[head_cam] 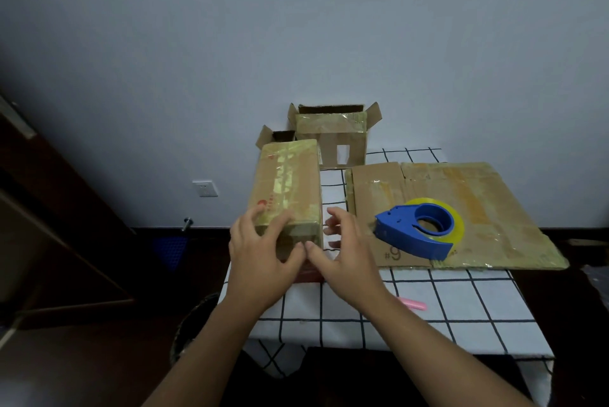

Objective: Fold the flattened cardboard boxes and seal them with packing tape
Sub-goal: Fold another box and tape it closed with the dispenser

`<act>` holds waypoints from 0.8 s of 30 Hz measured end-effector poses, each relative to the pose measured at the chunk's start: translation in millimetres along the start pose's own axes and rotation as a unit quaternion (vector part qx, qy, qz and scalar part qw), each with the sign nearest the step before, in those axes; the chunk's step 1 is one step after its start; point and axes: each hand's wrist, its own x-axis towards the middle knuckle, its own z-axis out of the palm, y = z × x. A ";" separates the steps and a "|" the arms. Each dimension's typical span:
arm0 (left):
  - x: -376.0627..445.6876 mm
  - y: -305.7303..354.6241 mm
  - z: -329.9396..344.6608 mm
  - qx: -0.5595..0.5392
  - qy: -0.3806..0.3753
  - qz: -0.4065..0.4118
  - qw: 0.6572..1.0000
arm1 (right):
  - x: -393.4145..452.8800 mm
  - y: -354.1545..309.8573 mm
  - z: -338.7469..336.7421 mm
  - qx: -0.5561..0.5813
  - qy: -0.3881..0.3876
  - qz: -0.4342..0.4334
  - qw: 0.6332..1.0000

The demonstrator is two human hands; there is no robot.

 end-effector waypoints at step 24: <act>10.0 -73.8 -1.0 -0.369 0.032 -0.103 0.923 | 30.8 21.7 -16.4 -0.139 -0.049 -0.100 0.984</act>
